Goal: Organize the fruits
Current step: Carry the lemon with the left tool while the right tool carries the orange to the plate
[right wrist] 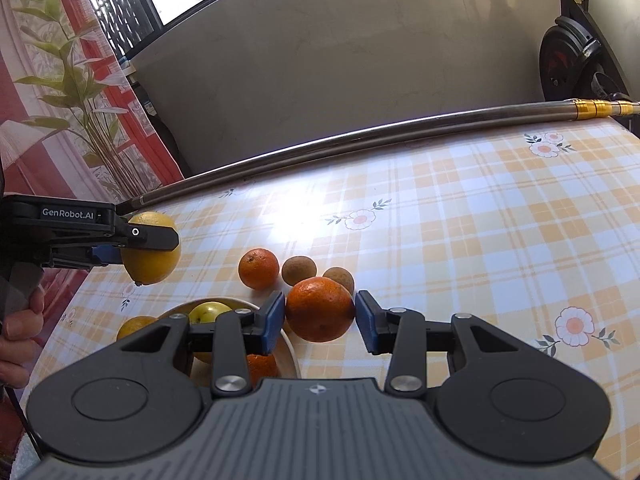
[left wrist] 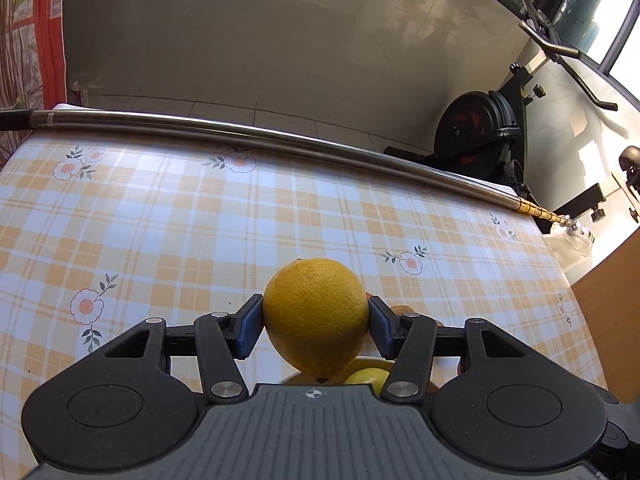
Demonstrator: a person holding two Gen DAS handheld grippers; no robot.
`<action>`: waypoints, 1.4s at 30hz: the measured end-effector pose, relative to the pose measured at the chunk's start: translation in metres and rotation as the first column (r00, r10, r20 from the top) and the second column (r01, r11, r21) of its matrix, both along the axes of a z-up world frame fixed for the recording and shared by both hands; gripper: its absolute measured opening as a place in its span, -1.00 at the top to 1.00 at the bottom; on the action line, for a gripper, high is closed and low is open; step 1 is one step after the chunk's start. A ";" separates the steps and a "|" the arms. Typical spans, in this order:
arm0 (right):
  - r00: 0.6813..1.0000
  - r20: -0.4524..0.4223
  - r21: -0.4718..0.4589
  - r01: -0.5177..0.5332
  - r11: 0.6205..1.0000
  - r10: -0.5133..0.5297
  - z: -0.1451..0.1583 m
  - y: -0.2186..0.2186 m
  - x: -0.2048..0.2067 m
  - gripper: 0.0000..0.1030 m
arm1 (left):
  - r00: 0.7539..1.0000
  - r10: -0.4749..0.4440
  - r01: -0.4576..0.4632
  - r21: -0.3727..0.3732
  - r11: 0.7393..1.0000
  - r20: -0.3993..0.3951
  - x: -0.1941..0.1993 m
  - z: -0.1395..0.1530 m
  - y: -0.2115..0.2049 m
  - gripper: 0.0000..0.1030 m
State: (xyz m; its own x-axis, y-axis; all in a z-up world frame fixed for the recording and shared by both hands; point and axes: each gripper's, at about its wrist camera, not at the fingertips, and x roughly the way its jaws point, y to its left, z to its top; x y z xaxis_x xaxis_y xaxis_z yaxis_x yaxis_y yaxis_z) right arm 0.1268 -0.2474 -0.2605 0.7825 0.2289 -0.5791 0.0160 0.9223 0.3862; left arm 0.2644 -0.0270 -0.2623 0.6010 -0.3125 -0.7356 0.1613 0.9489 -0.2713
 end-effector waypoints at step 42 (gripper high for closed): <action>0.999 0.026 0.060 -0.022 0.998 0.021 -0.001 0.014 -0.053 0.19 | 0.978 -0.207 0.209 0.074 0.975 -0.033 -0.095 -0.017 -0.029 -0.12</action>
